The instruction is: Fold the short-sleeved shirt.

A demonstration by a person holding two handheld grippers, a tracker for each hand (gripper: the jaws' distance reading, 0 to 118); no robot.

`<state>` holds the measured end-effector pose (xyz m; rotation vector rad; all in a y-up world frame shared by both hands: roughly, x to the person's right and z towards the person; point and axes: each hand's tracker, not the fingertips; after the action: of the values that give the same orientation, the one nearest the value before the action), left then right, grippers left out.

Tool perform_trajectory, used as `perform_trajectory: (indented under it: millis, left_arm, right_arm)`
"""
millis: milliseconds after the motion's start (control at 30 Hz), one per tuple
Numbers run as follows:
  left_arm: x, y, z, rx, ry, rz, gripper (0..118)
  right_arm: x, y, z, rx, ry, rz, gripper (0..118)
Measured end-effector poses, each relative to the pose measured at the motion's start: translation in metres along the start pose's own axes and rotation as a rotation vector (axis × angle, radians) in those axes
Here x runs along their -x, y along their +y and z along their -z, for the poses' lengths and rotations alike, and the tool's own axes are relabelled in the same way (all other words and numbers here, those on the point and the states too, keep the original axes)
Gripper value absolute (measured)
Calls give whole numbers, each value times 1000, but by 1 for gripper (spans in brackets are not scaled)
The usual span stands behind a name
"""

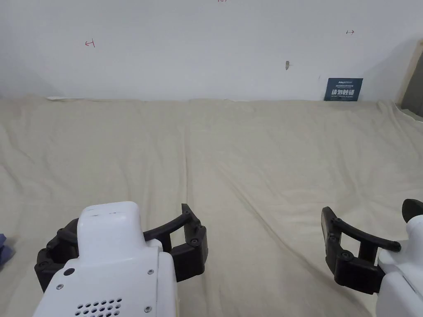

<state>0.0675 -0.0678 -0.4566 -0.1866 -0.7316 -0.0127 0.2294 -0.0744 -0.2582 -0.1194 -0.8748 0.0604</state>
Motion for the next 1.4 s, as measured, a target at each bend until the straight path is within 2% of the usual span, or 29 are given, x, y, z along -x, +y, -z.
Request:
perform_trajectory:
  millis: [500, 700, 800, 867, 1400]
  left_arm:
    - [6, 2, 0, 19, 11, -23, 118]
    - [4, 3, 2, 23, 78, -25, 118]
    - [2, 1, 0, 11, 46, -13, 118]
    - [3, 2, -3, 20, -39, -46, 118]
    - [-2, 4, -7, 37, -38, -47, 118]
  right_arm:
    - [3, 1, -1, 12, 1, -10, 99]
    - [5, 1, -2, 9, 3, -14, 99]
    - [5, 2, -3, 6, 3, -13, 99]
    - [6, 3, -2, 5, 5, -10, 99]
    - [4, 2, -2, 12, 1, -13, 99]
